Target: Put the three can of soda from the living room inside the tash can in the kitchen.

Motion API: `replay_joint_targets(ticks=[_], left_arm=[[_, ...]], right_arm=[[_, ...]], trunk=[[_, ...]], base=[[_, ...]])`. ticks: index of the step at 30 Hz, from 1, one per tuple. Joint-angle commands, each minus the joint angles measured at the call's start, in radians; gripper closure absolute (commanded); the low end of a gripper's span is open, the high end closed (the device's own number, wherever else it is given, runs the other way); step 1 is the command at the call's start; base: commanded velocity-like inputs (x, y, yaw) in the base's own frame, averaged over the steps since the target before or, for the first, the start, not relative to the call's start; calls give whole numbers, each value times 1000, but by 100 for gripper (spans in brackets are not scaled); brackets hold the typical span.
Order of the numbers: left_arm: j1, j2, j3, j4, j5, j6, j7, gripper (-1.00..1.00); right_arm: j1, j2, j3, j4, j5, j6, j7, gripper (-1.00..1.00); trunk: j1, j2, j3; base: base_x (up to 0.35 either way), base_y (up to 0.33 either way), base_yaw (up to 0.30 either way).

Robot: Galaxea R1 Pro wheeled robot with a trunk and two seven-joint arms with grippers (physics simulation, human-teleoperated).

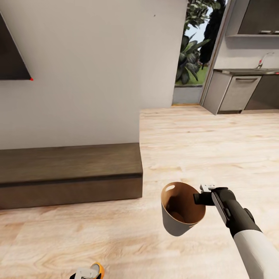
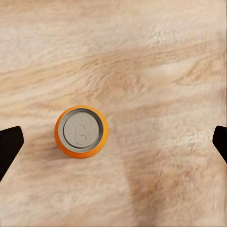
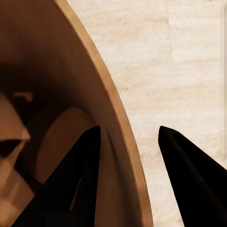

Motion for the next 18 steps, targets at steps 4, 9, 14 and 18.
replay_joint_targets(ticks=[4, 9, 14, 18], left_arm=[[0, 1, -17, 0, 1, 0, 0, -100], [0, 1, -22, 0, 2, 1, 0, -100], [0, 1, -21, 0, 3, 1, 1, -100], [0, 1, -18, 0, 4, 2, 1, -100]], right_arm=[[1, 0, 0, -1, -18, 2, -1, 100], [1, 1, 0, -1, -18, 2, -1, 100], [1, 1, 0, -1, -18, 1, -2, 100], [1, 1, 0, -1, -18, 1, -2, 100]], trunk=[[0, 0, 0], [0, 0, 0], [0, 0, 0], [0, 0, 0]], base=[[64, -50, 0], [19, -15, 0], [4, 41, 0], [10, 209, 0]])
